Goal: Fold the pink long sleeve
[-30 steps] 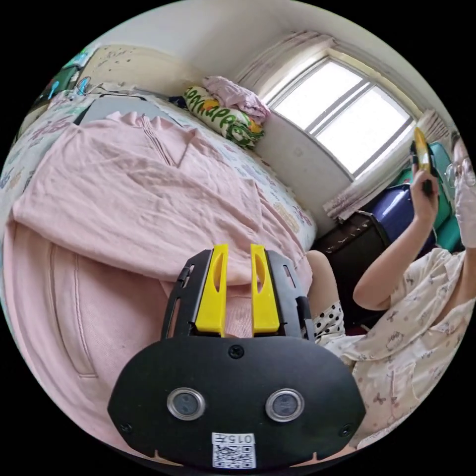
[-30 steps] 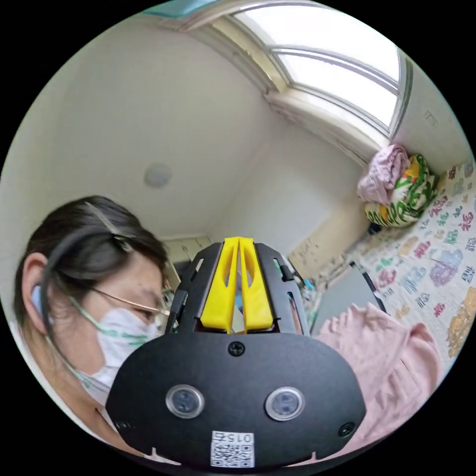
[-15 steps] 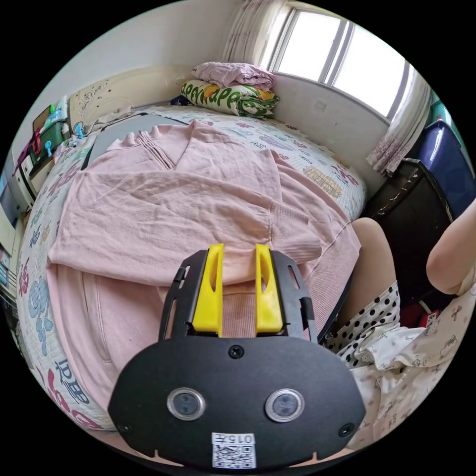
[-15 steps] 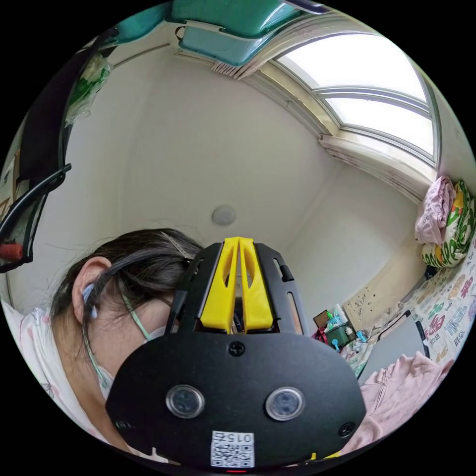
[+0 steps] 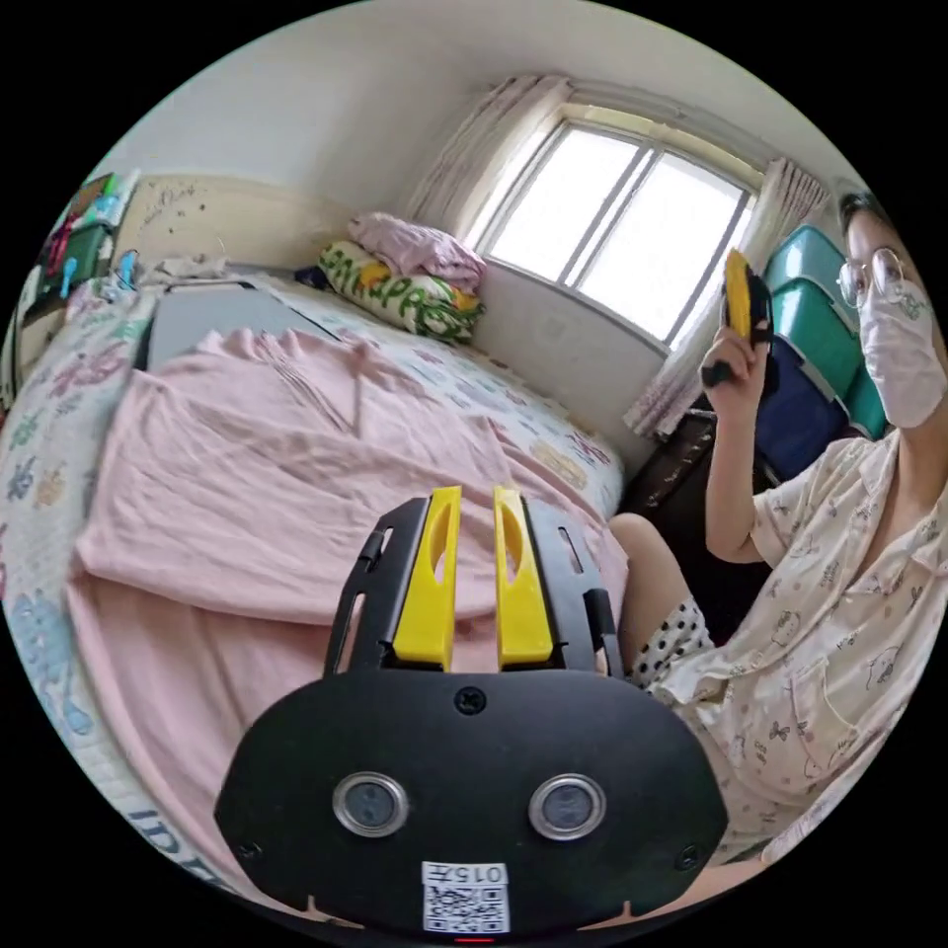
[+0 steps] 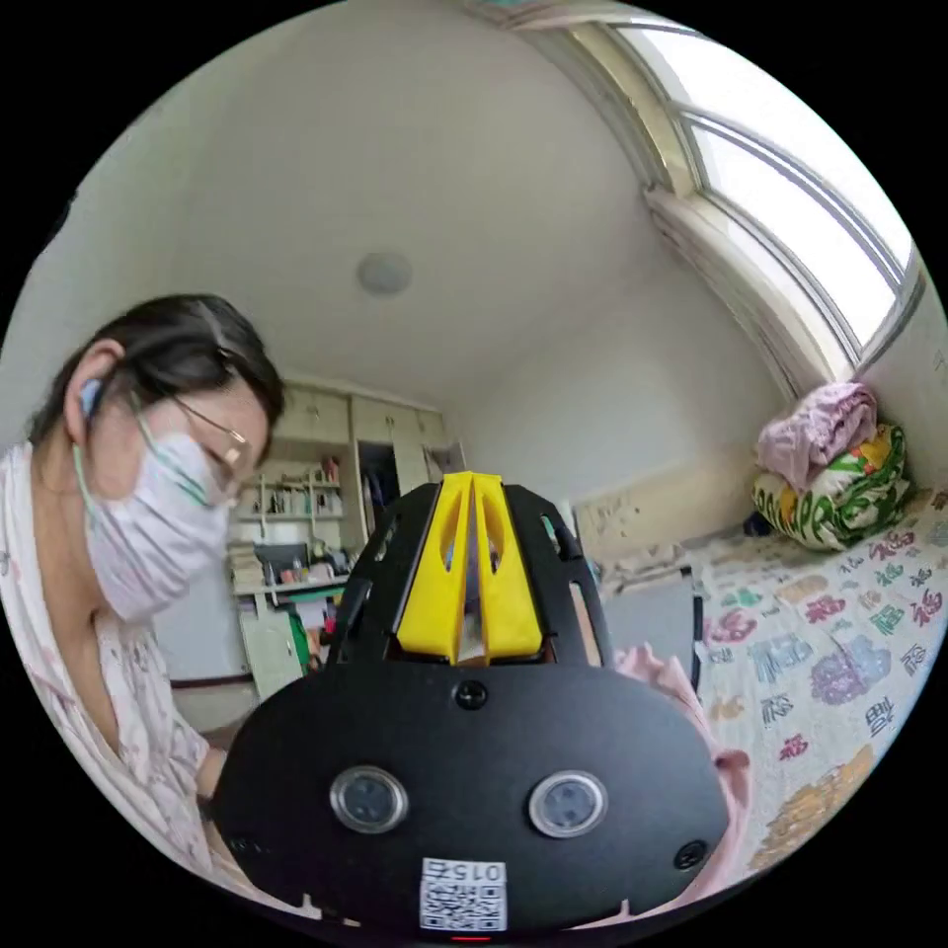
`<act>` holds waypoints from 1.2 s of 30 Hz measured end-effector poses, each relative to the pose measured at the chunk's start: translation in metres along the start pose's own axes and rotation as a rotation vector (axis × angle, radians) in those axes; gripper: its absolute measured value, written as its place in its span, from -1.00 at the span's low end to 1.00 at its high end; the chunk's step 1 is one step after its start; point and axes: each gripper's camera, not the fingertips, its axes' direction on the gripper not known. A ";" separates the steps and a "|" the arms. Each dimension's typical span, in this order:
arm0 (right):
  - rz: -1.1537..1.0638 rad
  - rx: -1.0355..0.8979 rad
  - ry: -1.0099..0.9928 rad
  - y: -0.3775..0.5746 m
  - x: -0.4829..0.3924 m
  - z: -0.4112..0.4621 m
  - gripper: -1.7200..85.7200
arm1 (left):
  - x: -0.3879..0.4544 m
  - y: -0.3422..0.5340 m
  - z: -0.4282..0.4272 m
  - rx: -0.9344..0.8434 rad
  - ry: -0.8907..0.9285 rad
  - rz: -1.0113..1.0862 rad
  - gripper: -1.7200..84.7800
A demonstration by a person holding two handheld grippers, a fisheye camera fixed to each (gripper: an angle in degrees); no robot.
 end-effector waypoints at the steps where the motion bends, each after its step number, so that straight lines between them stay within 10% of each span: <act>1: 0.000 -0.134 0.051 0.025 0.040 0.043 -0.92 | -0.019 -0.012 -0.022 0.032 -0.091 -0.007 -0.82; 8: 0.101 -0.739 0.128 0.211 0.287 0.307 -0.77 | -0.157 -0.110 -0.058 0.127 -0.343 0.114 -0.69; 20: -0.157 -1.097 0.504 0.444 0.494 0.578 -0.73 | -0.392 -0.219 0.092 -0.113 -0.478 -0.237 -0.62; 36: 0.111 -1.138 0.410 0.501 0.615 0.512 -0.85 | -0.359 -0.230 0.137 -0.319 -0.593 -0.084 -0.90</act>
